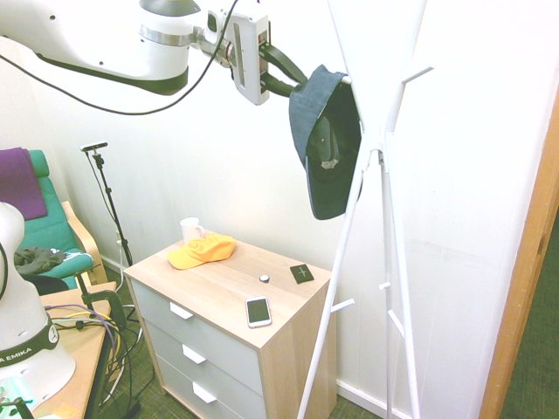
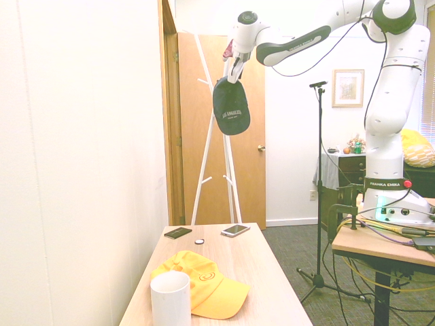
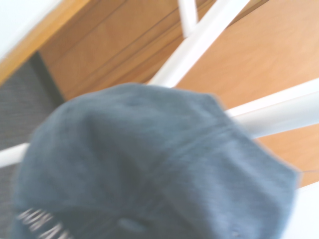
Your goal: Hang the cap
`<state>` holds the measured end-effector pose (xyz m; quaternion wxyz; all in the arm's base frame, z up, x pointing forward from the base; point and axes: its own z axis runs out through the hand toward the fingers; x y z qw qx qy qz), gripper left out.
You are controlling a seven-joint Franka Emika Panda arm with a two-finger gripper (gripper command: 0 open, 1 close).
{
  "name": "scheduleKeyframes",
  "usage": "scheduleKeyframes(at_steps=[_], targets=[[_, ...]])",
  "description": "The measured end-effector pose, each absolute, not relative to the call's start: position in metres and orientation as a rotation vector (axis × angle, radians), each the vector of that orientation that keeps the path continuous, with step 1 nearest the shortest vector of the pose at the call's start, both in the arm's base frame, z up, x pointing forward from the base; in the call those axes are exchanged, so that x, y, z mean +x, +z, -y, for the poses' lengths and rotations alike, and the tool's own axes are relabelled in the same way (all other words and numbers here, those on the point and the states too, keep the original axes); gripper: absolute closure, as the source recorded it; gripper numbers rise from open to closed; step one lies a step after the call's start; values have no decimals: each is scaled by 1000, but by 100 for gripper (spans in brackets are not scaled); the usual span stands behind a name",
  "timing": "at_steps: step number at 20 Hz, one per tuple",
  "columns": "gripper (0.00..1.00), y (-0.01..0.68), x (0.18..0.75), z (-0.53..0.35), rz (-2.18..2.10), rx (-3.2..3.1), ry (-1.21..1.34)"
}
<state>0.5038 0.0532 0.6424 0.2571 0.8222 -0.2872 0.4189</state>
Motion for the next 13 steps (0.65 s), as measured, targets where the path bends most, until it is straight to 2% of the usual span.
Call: scheduleKeyframes(at_steps=[6,13], targets=[[0,637,482,-85,883,2619,885],[0,579,473,-101,1028,2987,424]])
